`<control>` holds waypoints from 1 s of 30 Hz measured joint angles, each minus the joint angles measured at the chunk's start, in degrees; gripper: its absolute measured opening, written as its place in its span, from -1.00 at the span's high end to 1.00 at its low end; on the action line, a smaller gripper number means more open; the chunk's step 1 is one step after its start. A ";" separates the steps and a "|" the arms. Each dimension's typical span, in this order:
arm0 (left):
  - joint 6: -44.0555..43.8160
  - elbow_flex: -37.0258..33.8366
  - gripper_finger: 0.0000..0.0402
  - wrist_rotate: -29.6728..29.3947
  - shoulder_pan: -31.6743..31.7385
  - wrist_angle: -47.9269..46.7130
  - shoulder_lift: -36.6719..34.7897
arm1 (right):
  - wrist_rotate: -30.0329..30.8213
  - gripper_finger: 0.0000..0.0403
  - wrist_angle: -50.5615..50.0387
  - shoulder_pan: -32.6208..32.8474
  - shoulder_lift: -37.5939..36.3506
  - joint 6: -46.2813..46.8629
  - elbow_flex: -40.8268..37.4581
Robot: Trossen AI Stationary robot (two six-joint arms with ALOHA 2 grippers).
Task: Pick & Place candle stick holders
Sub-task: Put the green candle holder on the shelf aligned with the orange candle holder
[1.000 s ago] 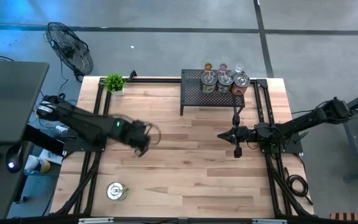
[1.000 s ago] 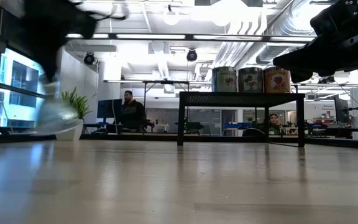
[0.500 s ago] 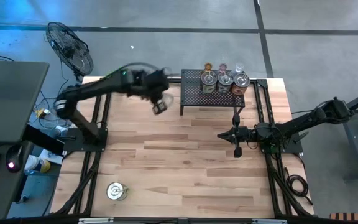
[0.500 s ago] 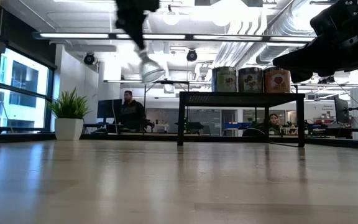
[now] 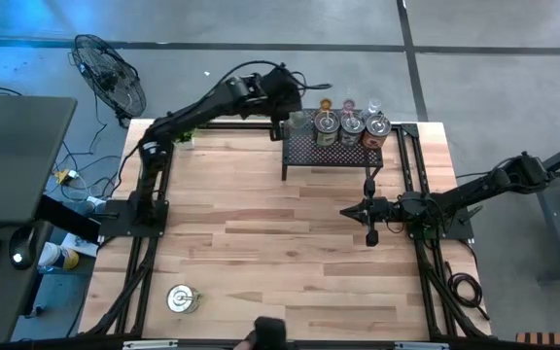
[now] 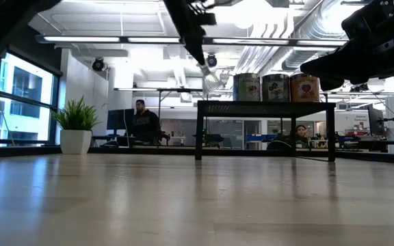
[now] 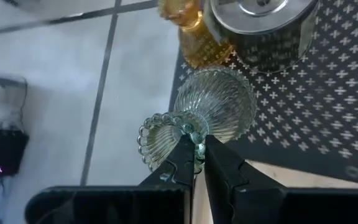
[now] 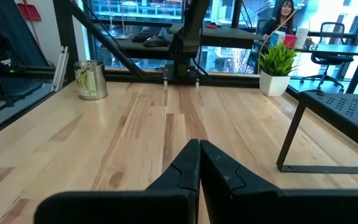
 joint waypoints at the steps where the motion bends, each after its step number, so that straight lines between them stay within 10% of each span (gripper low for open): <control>1: 1.25 0.00 0.95 -0.04 -0.02 0.84 0.84 | 0.00 1.00 0.00 -0.01 0.00 0.00 0.00; 30: 4.94 -0.02 0.95 0.49 1.84 3.42 5.59 | -0.02 1.00 0.11 0.02 -0.02 0.00 0.00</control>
